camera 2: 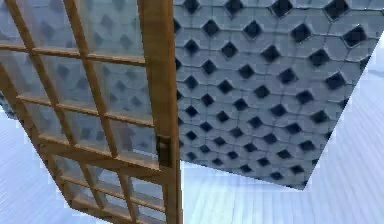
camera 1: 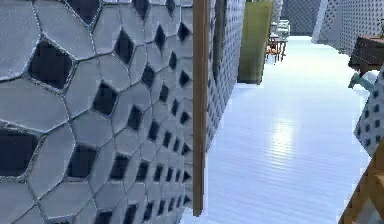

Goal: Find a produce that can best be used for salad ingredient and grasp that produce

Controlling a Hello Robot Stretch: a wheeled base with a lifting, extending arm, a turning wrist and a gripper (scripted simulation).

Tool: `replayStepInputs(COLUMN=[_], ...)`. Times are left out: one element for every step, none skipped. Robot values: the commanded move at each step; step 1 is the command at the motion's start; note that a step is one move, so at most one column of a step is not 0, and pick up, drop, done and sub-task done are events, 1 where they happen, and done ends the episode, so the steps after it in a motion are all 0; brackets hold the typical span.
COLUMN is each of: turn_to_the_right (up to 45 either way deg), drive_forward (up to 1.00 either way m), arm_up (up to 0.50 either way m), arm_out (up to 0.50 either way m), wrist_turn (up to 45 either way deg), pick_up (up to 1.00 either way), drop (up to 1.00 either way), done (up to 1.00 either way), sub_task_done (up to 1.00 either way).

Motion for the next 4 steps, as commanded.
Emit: replayStepInputs(turn_to_the_right=[36.0,3.0,0.0,-9.0], drive_forward=[0.0,0.0,0.05,0.0], arm_up=[0.0,0.0,0.0,0.0], arm_out=[0.0,0.0,0.0,0.0], wrist_turn=[0.0,0.0,0.0,0.0], pick_up=[0.0,0.0,0.0,0.0], drop=[0.0,0.0,0.0,0.0], done=[0.0,0.0,0.0,0.0], sub_task_done=[0.0,0.0,0.0,0.0])
